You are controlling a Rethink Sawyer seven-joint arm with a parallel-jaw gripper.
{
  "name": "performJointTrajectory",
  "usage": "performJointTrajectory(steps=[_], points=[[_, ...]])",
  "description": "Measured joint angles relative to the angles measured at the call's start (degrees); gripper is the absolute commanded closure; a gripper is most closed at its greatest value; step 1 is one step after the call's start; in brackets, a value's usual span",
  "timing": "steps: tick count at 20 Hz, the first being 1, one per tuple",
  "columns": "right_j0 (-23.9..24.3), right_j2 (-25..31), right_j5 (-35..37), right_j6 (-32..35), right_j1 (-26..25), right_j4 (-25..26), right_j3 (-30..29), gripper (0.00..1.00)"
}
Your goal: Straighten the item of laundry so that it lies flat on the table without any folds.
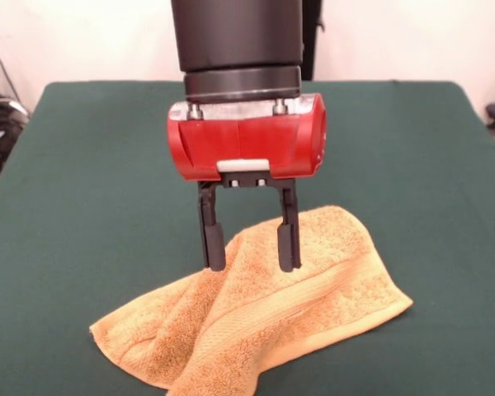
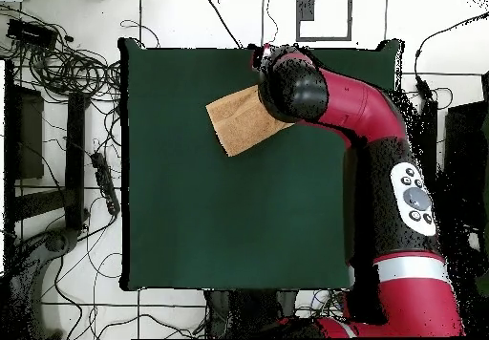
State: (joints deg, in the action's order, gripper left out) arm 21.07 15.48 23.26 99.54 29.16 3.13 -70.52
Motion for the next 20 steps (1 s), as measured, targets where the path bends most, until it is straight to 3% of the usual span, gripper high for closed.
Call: performJointTrajectory(steps=[11,20], points=[[-1.3,-0.3,-1.8,0.0,-0.1,0.2,-3.6,0.0],[-7.8,-3.0,-2.4,0.1,2.5,-2.6,-10.3,0.0]])
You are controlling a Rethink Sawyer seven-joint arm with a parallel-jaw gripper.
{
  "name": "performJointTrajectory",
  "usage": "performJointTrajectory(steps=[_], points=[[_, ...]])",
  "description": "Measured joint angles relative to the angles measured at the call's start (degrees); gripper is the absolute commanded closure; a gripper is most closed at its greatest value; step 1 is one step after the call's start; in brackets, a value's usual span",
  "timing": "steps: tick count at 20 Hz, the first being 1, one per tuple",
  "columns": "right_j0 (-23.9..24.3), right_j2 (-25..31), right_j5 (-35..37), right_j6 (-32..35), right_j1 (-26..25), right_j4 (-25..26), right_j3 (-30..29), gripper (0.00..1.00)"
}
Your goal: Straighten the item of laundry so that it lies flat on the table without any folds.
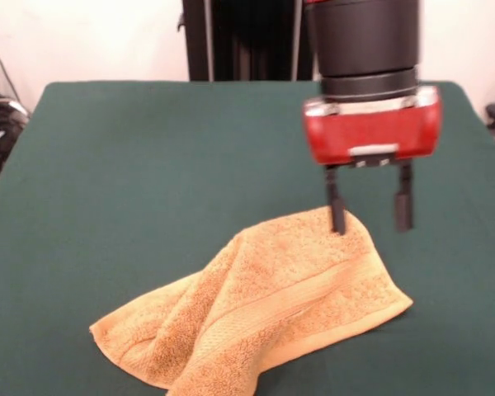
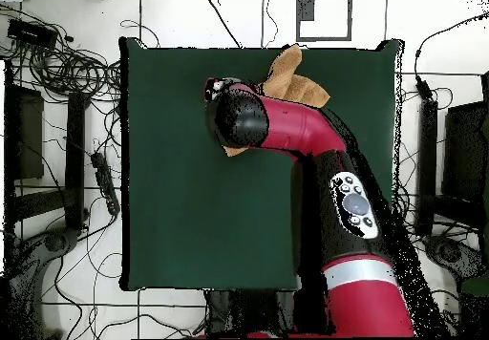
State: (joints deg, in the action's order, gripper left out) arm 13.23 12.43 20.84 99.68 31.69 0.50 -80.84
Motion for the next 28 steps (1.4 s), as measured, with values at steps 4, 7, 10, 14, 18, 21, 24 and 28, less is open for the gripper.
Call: performJointTrajectory(steps=[4,7,10,14,18,21,24,28], points=[[-3.5,-1.2,-0.8,0.0,1.2,-2.3,-2.8,0.0],[-4.6,-1.5,-1.8,0.0,1.1,-3.1,-3.5,0.0],[-5.3,-1.5,-3.9,0.0,0.8,-4.0,-4.0,0.0],[-4.8,-1.6,-7.0,0.0,0.3,-4.2,-4.0,0.0],[-4.0,-1.7,-8.2,0.0,-0.1,-4.2,-3.5,0.0],[-3.0,-1.8,-8.1,0.0,-1.1,-4.1,-2.6,0.0],[-1.4,-1.8,-8.2,0.0,-2.6,-4.0,-1.3,0.0],[0.2,-1.8,-8.3,0.0,-4.1,-3.8,-0.3,0.0]])
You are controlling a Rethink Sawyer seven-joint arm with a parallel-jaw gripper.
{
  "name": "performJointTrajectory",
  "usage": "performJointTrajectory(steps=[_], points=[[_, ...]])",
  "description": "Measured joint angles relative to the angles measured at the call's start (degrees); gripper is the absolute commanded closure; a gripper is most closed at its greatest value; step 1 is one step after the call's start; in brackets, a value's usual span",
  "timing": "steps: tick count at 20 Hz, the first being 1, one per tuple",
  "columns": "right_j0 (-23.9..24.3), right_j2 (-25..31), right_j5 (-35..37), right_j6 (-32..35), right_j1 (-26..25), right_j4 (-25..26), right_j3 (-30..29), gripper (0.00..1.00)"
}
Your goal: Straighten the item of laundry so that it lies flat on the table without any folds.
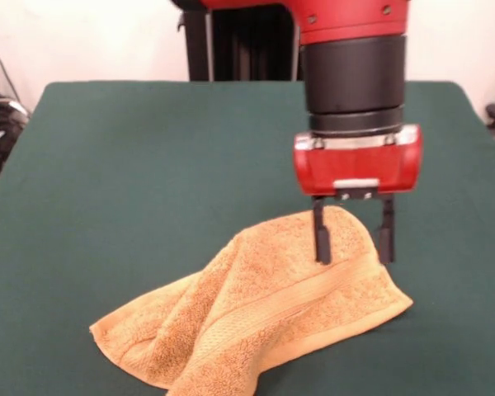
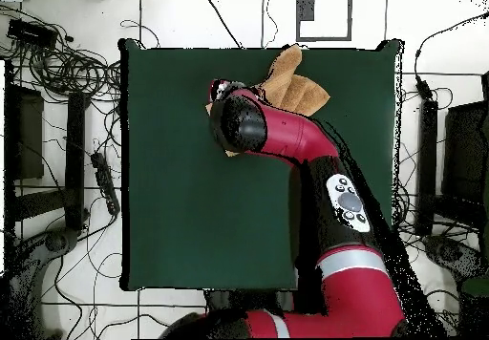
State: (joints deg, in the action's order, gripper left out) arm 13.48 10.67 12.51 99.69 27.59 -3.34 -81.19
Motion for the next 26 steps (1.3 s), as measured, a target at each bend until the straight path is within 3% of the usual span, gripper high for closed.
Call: performJointTrajectory(steps=[10,26], points=[[0.8,0.0,-3.8,0.0,-1.5,0.5,0.4,0.0],[0.8,0.0,-4.0,0.0,-5.5,0.5,0.5,0.0]])
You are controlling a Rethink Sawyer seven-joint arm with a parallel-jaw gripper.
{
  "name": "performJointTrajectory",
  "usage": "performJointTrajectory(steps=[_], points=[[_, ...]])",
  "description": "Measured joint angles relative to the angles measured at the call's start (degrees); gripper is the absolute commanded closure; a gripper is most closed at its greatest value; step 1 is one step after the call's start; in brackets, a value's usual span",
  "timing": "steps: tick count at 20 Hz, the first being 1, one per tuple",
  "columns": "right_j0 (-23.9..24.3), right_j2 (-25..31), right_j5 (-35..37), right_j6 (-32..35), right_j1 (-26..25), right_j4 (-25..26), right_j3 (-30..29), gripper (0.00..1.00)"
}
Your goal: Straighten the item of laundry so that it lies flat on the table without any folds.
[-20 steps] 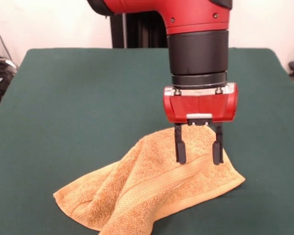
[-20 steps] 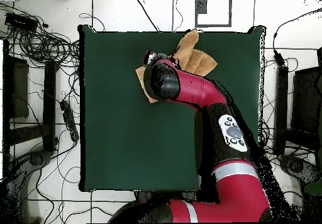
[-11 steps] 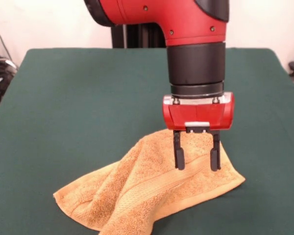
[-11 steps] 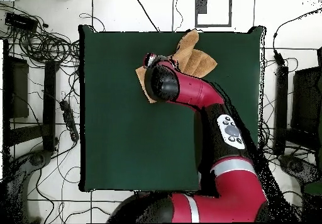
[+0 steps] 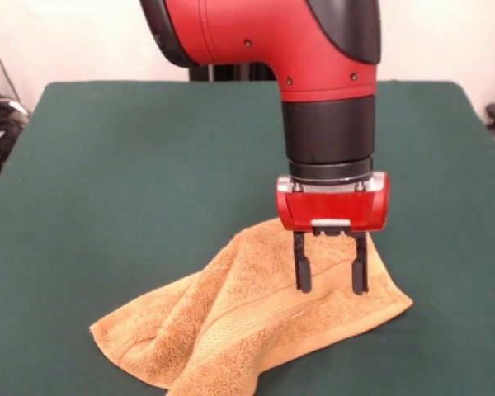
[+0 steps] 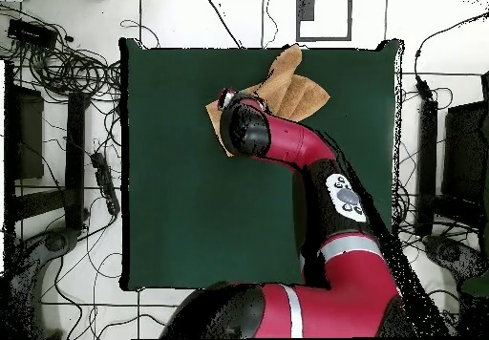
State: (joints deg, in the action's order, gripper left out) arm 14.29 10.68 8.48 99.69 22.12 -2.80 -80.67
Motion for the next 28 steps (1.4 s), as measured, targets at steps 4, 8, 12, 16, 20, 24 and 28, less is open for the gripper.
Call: performJointTrajectory(steps=[4,8,12,16,20,24,28], points=[[0.0,0.0,0.0,0.0,-1.0,0.0,0.0,0.0],[0.1,0.0,0.0,0.0,-1.9,0.0,0.0,0.0],[0.1,0.0,0.0,0.0,-2.4,0.0,0.0,0.0],[-0.1,-0.1,0.0,0.0,-2.6,0.0,0.0,0.0],[-0.9,-0.4,0.1,0.0,-2.6,0.0,0.1,0.0],[-2.1,-1.3,3.2,0.0,-2.7,0.0,0.9,0.0],[-2.9,-2.4,8.1,0.0,-2.7,0.0,1.9,0.0]])
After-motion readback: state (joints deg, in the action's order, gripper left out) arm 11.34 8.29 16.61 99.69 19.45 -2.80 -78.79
